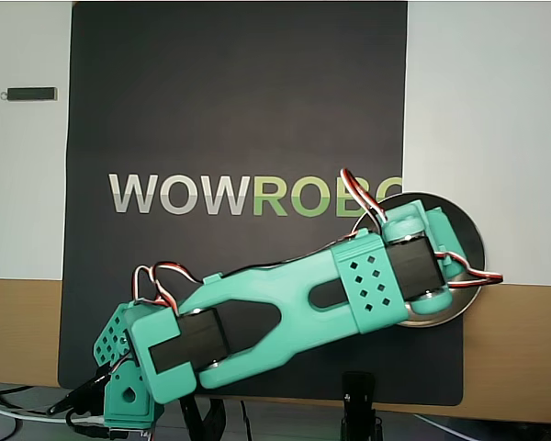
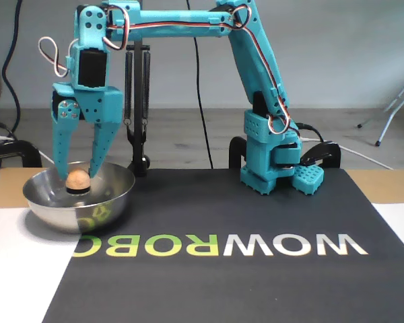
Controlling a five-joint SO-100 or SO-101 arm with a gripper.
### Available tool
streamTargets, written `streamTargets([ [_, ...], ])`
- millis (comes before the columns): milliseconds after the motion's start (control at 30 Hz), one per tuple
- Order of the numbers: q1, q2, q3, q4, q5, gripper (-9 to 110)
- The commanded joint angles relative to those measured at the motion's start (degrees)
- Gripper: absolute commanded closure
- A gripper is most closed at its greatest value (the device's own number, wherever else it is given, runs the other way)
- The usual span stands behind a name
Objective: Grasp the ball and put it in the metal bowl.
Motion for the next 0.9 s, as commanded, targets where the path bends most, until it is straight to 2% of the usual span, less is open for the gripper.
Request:
streamTargets([
  [0,-0.2,0.4,-1.8,0.3,0.2,54],
  [867,-0.2,0.4,-1.8,0.3,0.1,54],
])
